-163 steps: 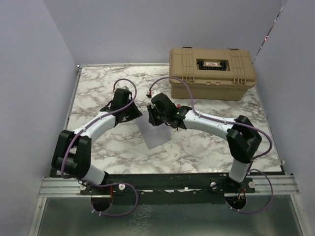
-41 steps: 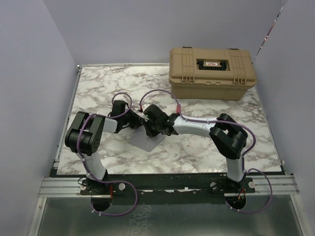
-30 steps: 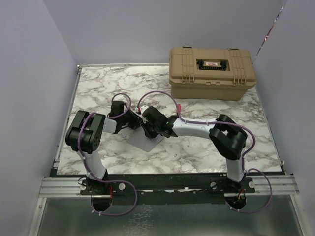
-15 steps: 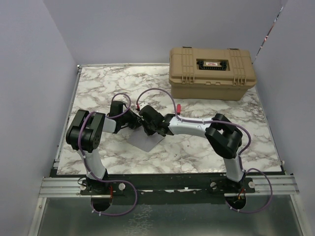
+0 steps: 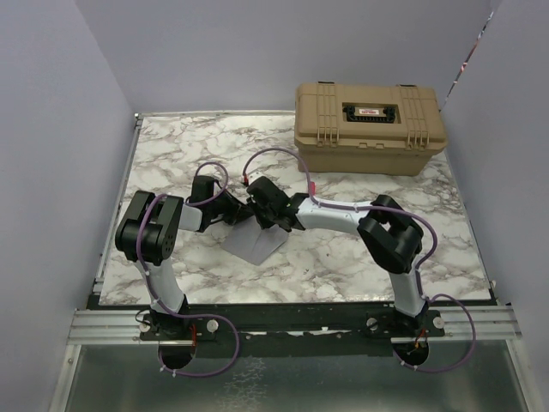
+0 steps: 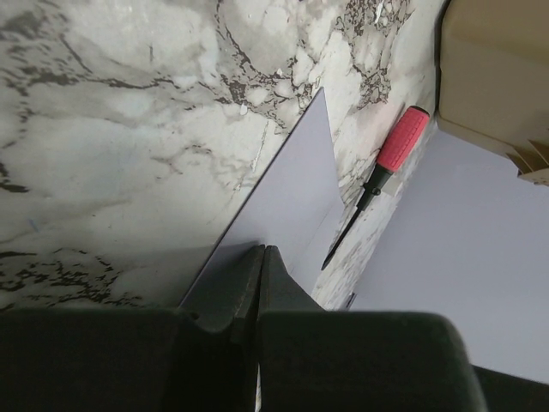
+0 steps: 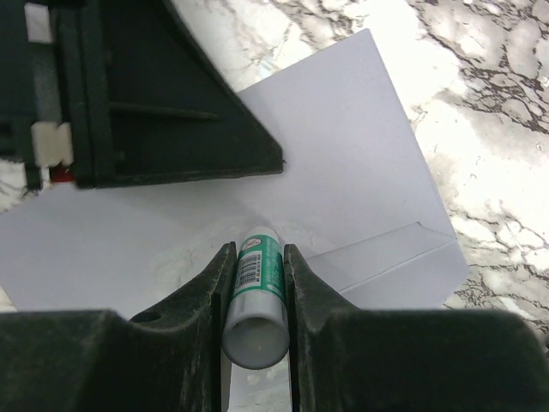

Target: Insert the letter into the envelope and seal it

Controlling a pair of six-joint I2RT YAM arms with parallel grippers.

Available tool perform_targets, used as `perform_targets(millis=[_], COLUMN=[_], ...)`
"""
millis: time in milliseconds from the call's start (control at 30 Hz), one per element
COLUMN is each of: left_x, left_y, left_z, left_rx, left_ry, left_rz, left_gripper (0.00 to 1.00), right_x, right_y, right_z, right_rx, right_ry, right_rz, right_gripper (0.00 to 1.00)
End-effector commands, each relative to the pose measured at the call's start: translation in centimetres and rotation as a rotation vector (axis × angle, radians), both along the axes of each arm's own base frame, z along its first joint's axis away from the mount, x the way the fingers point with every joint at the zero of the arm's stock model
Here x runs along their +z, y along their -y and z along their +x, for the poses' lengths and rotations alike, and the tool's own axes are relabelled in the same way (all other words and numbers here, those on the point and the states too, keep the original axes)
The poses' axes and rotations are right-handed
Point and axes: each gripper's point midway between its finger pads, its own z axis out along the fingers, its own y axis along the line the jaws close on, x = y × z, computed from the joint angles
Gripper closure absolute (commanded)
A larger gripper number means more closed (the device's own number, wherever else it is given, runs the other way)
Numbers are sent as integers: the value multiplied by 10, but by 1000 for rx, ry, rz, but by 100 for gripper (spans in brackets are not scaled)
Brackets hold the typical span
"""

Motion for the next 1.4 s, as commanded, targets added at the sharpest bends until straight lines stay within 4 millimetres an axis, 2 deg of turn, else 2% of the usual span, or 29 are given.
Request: perform_targets(millis=[0, 200, 367, 600, 800, 1067, 1233, 1367], left_x=[-100, -99, -100, -101, -100, -101, -102, -102], left_y=[-48, -47, -47, -48, -48, -48, -48, -48], left_z=[-89, -91, -93, -93, -91, -91, -92, -91], left_rx=[49, 78, 87, 80, 77, 74, 71, 72], left_ry=[-407, -420, -427, -424, -417, -419, -422, -423], left_rz=[282, 253, 242, 242, 243, 242, 242, 241], left_gripper=[100, 100, 100, 100, 100, 100, 100, 100], right_x=[-39, -35, -32, -36, -43, -38, -36, -33], right_y=[14, -1, -10, 4, 29, 43, 40, 26], right_z=[-50, -74, -78, -77, -50, -11, 0, -9], right_rx=[103, 190, 213, 165, 69, 4, -4, 59], right_ry=[-126, -159, -165, -175, -152, -113, -95, -120], right_rz=[-110, -53, -14, -60, -122, -126, -129, -92], right_gripper=[100, 100, 100, 100, 100, 100, 100, 100])
